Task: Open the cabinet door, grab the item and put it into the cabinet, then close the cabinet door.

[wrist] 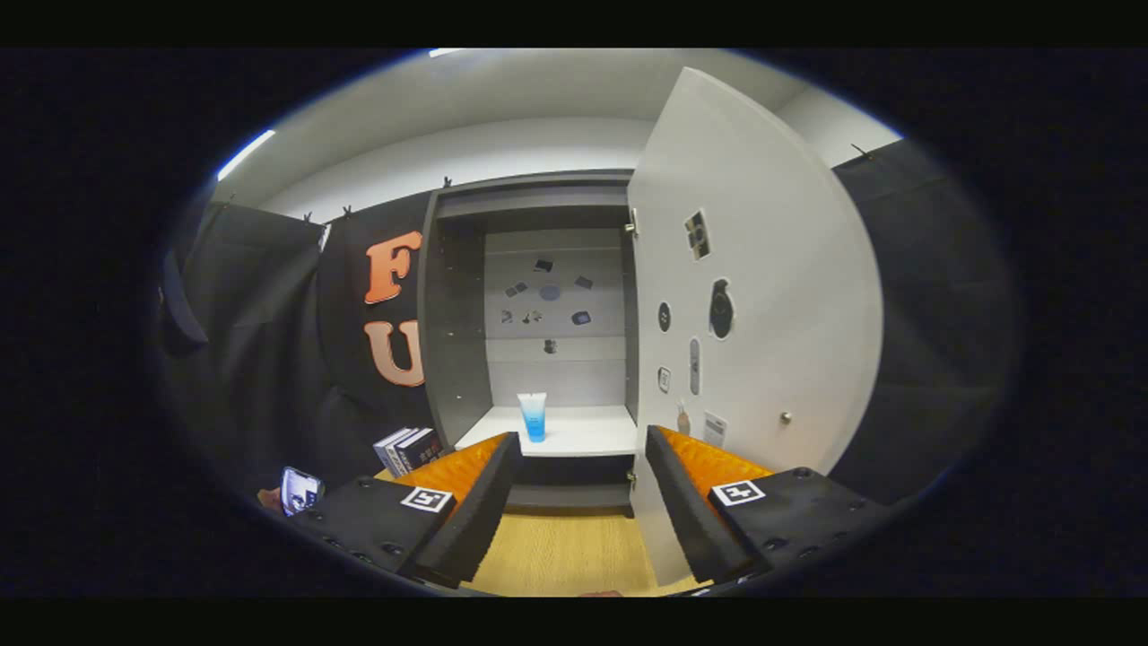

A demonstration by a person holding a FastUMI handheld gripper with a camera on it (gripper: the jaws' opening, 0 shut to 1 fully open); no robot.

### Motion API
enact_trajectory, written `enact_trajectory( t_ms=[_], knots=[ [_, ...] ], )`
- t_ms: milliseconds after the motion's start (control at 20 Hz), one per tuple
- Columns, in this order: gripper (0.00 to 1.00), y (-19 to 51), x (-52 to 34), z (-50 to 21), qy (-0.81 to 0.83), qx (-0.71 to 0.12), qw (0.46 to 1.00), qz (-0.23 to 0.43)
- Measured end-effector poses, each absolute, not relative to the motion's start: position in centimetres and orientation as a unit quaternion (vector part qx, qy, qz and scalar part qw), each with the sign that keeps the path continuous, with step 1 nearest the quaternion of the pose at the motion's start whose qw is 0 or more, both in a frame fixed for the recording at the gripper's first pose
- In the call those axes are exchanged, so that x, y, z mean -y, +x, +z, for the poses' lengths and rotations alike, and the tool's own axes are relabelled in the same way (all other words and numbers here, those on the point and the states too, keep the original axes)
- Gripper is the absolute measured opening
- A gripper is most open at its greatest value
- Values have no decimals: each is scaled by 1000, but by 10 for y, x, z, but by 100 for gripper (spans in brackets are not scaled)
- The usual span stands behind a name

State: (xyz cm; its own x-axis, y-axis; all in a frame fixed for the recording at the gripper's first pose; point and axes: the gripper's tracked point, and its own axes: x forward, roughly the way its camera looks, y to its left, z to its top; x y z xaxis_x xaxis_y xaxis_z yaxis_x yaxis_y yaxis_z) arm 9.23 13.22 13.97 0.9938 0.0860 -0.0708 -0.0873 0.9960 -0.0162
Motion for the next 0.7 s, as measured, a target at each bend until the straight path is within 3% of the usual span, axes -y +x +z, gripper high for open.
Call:
enact_trajectory(
  t_ms=[400,700],
  knots=[
    [89,33,-68,154,23,-23,999,21],
    [90,14,-2,172,0,2,999,-44]
  ],
)
